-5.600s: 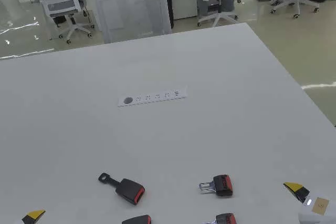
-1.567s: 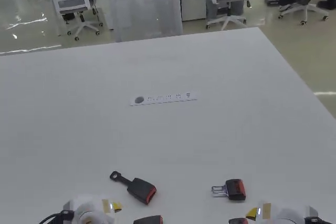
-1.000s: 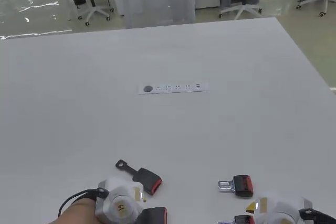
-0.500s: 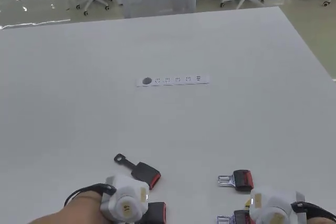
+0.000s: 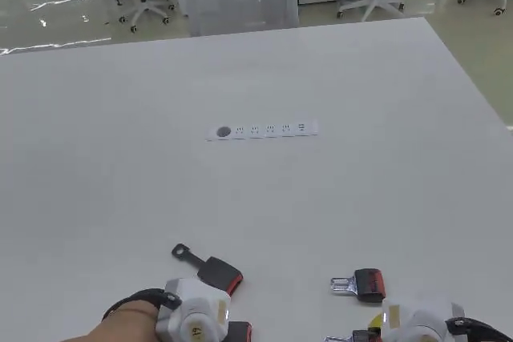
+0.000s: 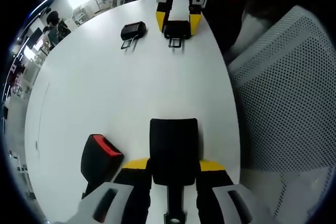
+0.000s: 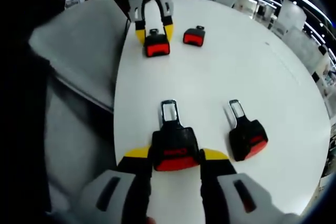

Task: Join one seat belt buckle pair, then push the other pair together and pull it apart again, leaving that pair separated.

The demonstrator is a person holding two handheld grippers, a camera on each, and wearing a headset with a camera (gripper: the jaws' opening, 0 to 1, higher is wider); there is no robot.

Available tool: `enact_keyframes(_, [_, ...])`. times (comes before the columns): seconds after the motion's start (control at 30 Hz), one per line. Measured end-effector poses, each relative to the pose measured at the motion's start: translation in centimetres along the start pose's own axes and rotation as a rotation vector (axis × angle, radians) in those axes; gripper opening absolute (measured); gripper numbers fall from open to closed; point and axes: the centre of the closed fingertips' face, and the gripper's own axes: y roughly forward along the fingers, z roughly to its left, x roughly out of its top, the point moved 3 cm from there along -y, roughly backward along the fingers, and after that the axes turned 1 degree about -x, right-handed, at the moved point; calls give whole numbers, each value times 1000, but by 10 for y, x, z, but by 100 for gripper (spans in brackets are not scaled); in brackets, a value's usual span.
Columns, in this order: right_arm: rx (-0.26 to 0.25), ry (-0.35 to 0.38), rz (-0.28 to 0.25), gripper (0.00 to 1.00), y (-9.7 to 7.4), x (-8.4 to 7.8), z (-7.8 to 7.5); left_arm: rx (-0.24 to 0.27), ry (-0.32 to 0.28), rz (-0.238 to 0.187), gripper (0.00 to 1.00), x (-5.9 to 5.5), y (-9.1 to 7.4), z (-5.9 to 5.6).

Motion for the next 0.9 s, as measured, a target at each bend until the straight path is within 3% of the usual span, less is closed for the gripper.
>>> enact_keyframes(0.2, [-2, 5, -7, 36, 1, 0, 1, 9, -28, 0, 34, 0, 0, -1])
enact_keyframes(0.37, [-2, -4, -32, 36, 8, 11, 6, 12, -60, -16, 34, -1, 0, -1])
enact_keyframes(0.53, [0, -16, -70, 36, 17, 30, 12, 19, -71, -29, 33, -3, -1, -1])
enact_keyframes(0.8, [4, -11, -108, 36, 32, 51, 18, 18, -67, 0, 33, -1, 0, -1])
enact_keyframes(0.9, [3, -24, -147, 36, 38, 65, 21, 21, -72, 1, 33, -2, 0, -1])
